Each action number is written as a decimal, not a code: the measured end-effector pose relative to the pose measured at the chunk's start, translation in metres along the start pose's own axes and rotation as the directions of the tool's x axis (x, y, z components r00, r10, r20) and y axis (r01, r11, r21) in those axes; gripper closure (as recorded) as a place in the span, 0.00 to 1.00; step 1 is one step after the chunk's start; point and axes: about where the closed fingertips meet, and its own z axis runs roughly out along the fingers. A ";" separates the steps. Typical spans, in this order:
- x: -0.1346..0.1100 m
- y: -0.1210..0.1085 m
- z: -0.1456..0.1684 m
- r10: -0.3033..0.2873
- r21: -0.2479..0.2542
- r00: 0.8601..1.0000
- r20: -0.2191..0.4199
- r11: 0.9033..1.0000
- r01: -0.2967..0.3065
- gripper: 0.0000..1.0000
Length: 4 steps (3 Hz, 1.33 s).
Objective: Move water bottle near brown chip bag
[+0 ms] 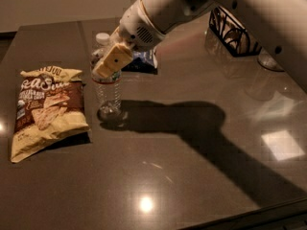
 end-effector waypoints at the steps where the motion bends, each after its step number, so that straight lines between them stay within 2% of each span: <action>1: -0.001 0.003 0.009 0.002 0.000 1.000 -0.009 1.000 -0.002 0.82; 4: -0.003 0.010 0.020 -0.006 -0.010 1.000 -0.018 1.000 0.006 0.12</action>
Offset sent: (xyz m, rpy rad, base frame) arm -0.0057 0.0177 -0.0116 -0.0184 0.0039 0.0018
